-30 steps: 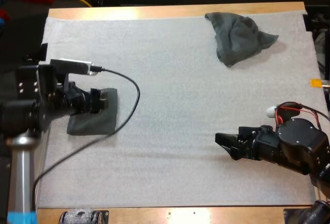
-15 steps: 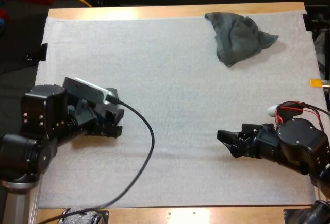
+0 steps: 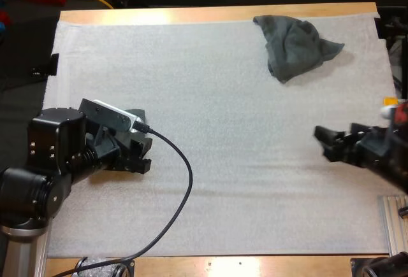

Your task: Pick towel from pile, fold and stack

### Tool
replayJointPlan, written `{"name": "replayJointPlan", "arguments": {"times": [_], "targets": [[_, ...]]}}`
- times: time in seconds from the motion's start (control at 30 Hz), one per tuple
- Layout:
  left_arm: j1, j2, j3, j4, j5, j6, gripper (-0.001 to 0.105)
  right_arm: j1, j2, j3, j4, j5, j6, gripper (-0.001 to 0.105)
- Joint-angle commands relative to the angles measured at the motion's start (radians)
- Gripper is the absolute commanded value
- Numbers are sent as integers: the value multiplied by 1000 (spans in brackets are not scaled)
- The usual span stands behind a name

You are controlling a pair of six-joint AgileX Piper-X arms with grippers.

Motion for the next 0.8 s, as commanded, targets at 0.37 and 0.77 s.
{"name": "replayJointPlan", "arguments": {"times": [0.37, 0.77], "targets": [[103, -23, -4, 5, -80, 19, 68, -302, -20, -68, 140, -31, -247, 75], [163, -219, -4, 34, -80, 25, 68, -302, -130, -68, 166, -13, -292, 75]]}}
